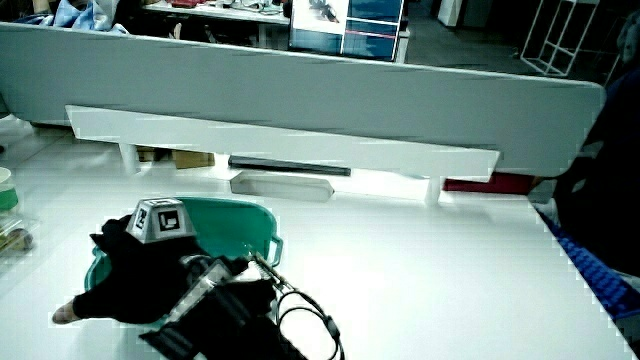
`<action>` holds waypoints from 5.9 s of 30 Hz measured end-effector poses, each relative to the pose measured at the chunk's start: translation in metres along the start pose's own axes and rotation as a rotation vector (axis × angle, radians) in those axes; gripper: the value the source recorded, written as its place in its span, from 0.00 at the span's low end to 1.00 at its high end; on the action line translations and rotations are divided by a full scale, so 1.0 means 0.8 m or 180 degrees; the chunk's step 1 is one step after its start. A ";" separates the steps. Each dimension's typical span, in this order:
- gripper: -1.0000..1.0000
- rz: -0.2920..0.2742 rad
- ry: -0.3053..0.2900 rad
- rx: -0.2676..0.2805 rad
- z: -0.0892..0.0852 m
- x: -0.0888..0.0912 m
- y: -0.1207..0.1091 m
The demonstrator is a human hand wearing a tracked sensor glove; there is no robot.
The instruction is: Pick red block
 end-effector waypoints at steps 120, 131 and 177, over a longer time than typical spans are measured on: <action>1.00 -0.0952 -0.0147 -0.0301 -0.027 0.111 0.032; 1.00 -0.0885 -0.0287 -0.0237 -0.024 0.103 0.031; 1.00 -0.0417 -0.0577 0.0104 0.027 0.034 -0.049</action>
